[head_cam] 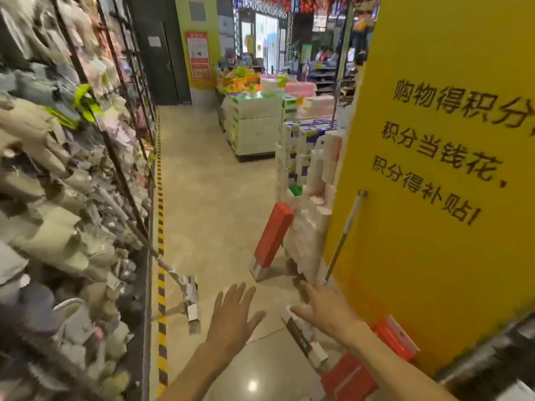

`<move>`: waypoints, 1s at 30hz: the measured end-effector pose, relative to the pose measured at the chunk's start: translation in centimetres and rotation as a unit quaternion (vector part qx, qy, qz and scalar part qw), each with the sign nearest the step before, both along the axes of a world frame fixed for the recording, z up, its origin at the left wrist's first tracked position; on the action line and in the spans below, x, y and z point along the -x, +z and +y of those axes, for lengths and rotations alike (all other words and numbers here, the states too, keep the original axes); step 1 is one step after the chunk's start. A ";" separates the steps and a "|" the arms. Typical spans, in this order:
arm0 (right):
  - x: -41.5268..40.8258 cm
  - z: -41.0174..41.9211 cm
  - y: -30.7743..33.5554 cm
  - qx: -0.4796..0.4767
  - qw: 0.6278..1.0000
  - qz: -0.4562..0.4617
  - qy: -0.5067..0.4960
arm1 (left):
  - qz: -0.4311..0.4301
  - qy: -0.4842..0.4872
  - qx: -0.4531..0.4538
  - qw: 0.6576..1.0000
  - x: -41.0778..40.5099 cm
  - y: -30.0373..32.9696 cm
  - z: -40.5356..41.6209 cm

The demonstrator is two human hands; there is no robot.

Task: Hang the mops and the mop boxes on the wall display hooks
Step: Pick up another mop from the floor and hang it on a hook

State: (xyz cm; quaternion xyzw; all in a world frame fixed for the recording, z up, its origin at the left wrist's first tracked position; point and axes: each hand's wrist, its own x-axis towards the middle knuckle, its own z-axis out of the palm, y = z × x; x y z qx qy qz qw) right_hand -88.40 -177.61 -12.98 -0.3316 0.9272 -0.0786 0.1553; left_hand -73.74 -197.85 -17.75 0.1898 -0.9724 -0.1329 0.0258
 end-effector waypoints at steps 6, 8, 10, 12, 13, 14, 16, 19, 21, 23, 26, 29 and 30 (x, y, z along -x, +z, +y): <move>8.6 -3.4 -1.0 -0.025 0.997 0.002 -0.071 | -0.017 -0.100 0.001 0.995 12.2 -1.4 -5.4; 11.3 -4.5 -0.9 -0.031 0.994 0.004 -0.103 | -0.011 -0.151 0.002 0.988 16.5 -1.6 -7.1; 13.8 -5.5 -0.9 -0.028 0.989 -0.005 -0.148 | -0.004 -0.204 0.007 0.979 21.0 -1.3 -8.9; 16.3 -6.6 -0.7 -0.010 0.980 -0.023 -0.199 | -0.010 -0.242 0.005 0.970 25.6 -0.7 -10.2; 17.5 -7.0 -0.5 -0.009 0.975 -0.026 -0.222 | -0.016 -0.258 0.001 0.966 27.9 -0.5 -10.7; 18.8 -7.5 -0.1 -0.016 0.970 -0.025 -0.241 | -0.025 -0.273 -0.004 0.962 30.0 -0.2 -10.9; 21.0 -8.3 0.7 -0.024 0.961 -0.020 -0.275 | -0.037 -0.302 -0.008 0.953 33.7 0.1 -11.2; 23.9 -8.7 1.5 -0.006 0.951 -0.020 -0.308 | -0.044 -0.344 -0.023 0.938 38.5 0.9 -11.0; 25.7 -8.5 1.4 0.007 0.942 -0.027 -0.334 | -0.051 -0.364 -0.026 0.930 41.5 0.4 -10.5; 27.9 -8.1 0.5 0.011 0.927 -0.038 -0.373 | -0.063 -0.384 -0.023 0.921 44.6 -0.2 -9.7; 31.4 -7.2 -1.5 0.027 0.909 -0.062 -0.412 | -0.083 -0.410 -0.031 0.908 49.5 -1.4 -8.1; 34.6 -6.0 -3.3 0.038 0.896 -0.071 -0.437 | -0.104 -0.404 -0.060 0.907 53.7 -3.0 -6.5; 35.4 -5.6 -3.5 0.044 0.892 -0.076 -0.443 | -0.108 -0.404 -0.069 0.906 54.9 -3.5 -6.2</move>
